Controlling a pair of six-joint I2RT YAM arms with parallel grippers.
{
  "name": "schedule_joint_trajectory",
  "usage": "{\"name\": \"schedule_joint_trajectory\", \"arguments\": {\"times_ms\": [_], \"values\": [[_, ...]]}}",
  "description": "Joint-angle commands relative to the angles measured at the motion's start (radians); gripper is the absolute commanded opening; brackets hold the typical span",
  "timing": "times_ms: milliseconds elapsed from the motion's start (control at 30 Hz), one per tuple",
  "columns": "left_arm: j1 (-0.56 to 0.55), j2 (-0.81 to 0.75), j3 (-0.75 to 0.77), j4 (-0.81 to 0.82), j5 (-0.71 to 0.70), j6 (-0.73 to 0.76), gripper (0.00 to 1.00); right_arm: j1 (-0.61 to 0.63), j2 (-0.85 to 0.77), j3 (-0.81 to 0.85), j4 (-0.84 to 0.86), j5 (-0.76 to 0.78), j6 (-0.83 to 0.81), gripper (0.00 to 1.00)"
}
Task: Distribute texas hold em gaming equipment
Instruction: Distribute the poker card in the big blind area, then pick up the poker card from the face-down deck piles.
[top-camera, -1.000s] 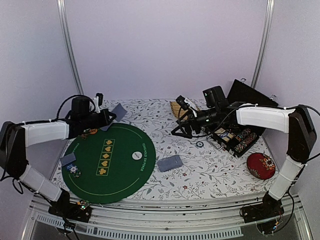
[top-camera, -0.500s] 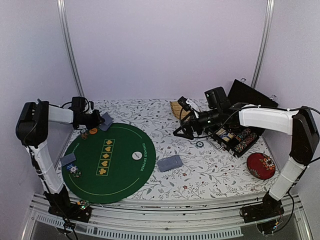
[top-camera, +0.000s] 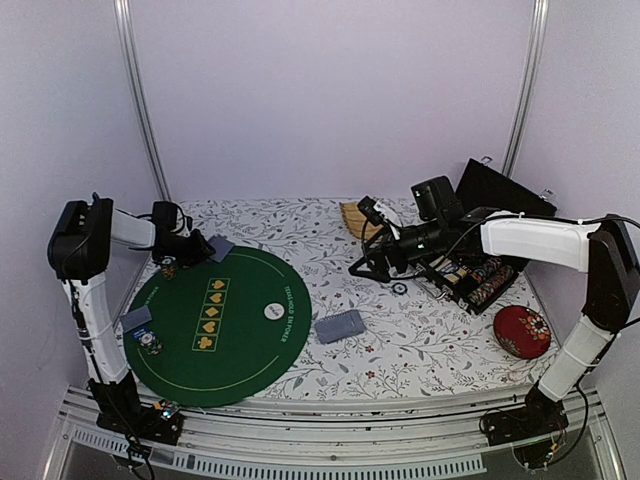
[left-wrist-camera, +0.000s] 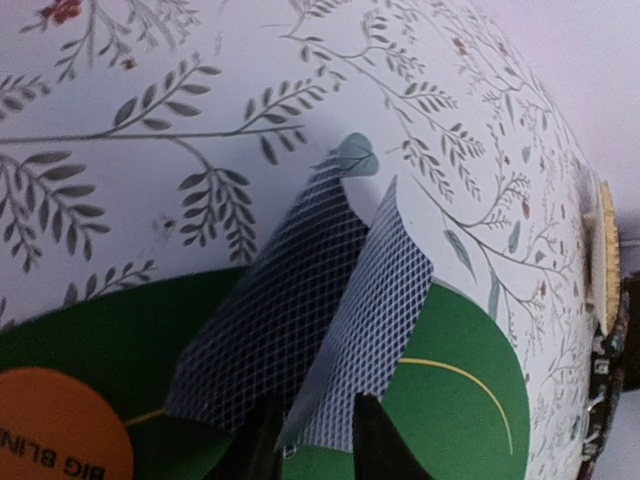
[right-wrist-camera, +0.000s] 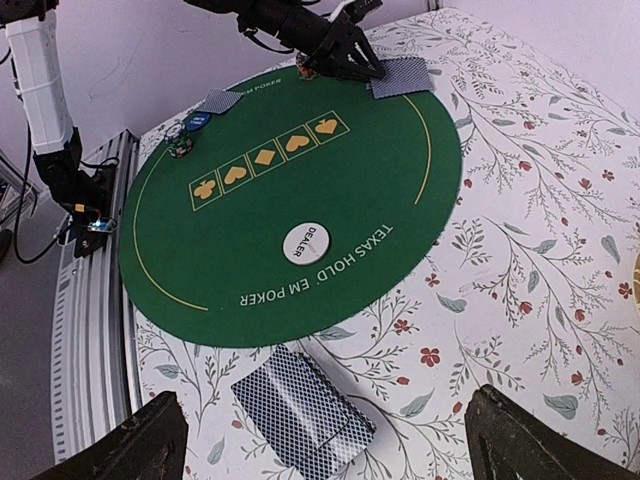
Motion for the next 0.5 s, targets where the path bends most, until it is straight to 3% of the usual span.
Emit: {"name": "schedule_joint_trajectory", "arguments": {"times_ms": [0, 200, 467], "values": [[0.009, -0.049, 0.014, -0.032, -0.053, -0.005, 0.33, -0.002, -0.027, -0.004, -0.015, -0.004, -0.011, 0.99], [0.007, -0.131, 0.023, -0.074, -0.12, 0.001, 0.5, -0.003, -0.029, -0.002, -0.025, -0.012, -0.017, 0.99], [-0.063, -0.311, -0.017, -0.085, -0.224, 0.017, 0.53, -0.002, -0.049, -0.008, -0.027, 0.046, -0.037, 0.99]]}}
